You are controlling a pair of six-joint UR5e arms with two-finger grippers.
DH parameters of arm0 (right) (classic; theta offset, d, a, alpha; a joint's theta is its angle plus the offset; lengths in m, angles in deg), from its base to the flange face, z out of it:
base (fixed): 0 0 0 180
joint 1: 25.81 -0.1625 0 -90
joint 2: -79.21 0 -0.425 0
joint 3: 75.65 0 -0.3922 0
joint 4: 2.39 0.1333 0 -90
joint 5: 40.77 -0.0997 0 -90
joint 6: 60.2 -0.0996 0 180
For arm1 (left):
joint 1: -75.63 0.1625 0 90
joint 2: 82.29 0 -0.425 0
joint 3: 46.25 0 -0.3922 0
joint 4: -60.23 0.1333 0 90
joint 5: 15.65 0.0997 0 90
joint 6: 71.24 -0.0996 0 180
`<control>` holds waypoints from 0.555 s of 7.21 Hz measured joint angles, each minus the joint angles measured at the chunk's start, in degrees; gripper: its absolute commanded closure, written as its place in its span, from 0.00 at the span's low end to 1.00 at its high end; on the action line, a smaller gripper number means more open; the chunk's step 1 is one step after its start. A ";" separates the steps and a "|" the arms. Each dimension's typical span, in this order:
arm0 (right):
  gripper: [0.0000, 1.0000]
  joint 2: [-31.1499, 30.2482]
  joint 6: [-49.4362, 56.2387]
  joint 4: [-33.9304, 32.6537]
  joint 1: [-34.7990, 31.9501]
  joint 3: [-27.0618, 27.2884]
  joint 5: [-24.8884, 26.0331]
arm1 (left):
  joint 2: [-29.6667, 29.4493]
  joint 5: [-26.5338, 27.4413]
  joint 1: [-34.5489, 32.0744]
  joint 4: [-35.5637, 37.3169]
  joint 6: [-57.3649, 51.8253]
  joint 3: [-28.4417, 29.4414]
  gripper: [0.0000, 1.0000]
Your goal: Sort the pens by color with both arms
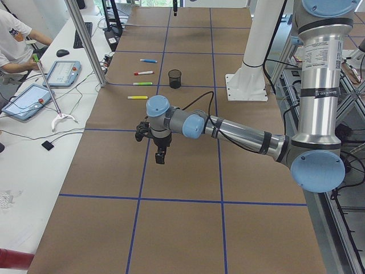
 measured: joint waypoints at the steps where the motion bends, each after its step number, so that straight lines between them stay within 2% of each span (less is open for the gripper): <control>1: 0.01 0.03 -0.02 -0.04 -1.00 -0.01 -0.24 | -0.30 -0.05 -0.08 0.21 0.06 -0.27 0.00; 4: 0.01 0.37 -0.03 0.17 -1.85 -0.16 -0.33 | -0.36 0.02 -0.63 0.24 0.10 -1.31 0.00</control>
